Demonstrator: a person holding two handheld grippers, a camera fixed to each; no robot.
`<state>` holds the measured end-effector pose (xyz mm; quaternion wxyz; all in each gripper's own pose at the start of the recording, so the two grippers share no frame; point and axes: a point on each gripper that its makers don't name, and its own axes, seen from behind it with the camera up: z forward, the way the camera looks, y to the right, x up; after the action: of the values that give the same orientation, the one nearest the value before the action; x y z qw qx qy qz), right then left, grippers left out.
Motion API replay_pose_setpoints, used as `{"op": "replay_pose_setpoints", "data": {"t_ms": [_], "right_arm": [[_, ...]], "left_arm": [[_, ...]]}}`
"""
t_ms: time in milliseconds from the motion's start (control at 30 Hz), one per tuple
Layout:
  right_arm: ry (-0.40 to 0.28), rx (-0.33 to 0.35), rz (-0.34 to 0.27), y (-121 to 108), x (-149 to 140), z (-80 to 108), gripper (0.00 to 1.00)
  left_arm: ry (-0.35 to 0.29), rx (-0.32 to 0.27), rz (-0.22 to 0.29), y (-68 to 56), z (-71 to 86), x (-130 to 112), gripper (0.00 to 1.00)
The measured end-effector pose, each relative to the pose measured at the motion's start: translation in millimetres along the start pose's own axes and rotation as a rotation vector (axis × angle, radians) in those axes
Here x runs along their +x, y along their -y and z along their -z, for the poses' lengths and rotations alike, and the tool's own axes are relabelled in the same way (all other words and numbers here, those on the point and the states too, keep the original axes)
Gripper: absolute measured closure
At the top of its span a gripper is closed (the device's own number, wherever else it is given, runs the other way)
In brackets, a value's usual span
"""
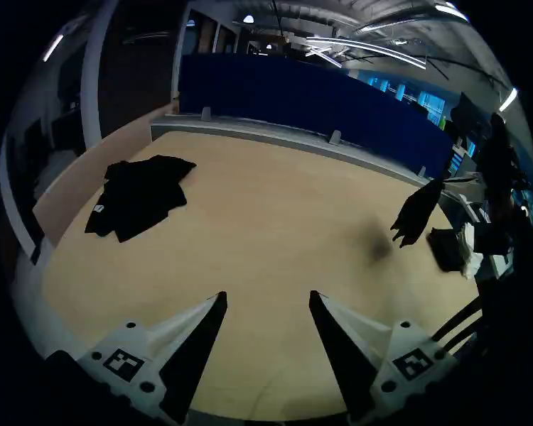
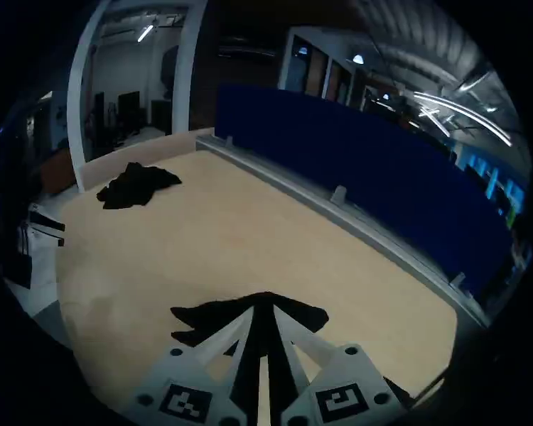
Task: Fold towel
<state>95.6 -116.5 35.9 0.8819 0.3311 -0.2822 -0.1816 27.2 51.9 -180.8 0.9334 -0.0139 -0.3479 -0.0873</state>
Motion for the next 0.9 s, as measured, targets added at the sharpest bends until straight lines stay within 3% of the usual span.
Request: {"op": "replay_pose_setpoints", "data": {"t_ms": [600, 900], "right_arm": [[0.053, -0.125, -0.04, -141.2, -39.6, 49.3, 0.96], [0.083, -0.175, -0.063, -195.1, -58.0, 63.5, 0.96]], "left_arm": [[0.011, 0.007, -0.011, -13.2, -10.3, 2.3, 0.15], [0.019, 0.005, -0.015, -24.6, -13.5, 4.3, 0.15]]}}
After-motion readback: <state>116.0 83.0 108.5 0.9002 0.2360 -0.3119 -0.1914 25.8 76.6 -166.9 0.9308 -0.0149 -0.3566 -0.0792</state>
